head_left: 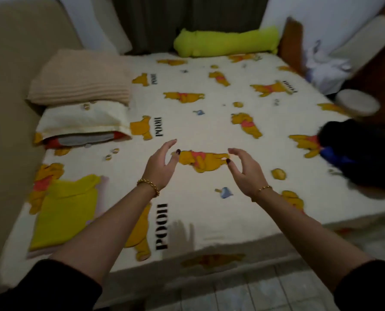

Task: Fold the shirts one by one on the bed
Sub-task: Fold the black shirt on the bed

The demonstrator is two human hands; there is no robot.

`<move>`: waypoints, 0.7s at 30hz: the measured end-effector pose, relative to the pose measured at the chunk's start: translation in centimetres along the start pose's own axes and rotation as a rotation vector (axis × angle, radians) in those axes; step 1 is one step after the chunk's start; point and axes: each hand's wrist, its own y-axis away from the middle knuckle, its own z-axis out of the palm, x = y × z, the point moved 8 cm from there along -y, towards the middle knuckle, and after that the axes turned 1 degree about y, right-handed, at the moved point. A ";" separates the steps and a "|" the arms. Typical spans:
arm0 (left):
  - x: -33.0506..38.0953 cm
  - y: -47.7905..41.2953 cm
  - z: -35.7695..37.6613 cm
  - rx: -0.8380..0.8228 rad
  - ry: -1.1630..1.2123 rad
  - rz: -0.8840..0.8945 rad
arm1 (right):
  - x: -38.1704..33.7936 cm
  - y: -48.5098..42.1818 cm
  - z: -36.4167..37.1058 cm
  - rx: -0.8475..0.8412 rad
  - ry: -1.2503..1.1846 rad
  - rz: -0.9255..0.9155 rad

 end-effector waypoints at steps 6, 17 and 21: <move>14.5 -0.6 17.0 -0.171 0.113 0.170 | 10.8 4.9 -20.0 0.225 0.132 0.131; 29.0 -1.4 41.8 -0.485 0.196 0.355 | 27.3 14.1 -38.3 0.427 0.165 0.432; 32.2 -3.7 50.7 -0.551 0.175 0.386 | 34.3 13.7 -43.0 0.435 0.188 0.510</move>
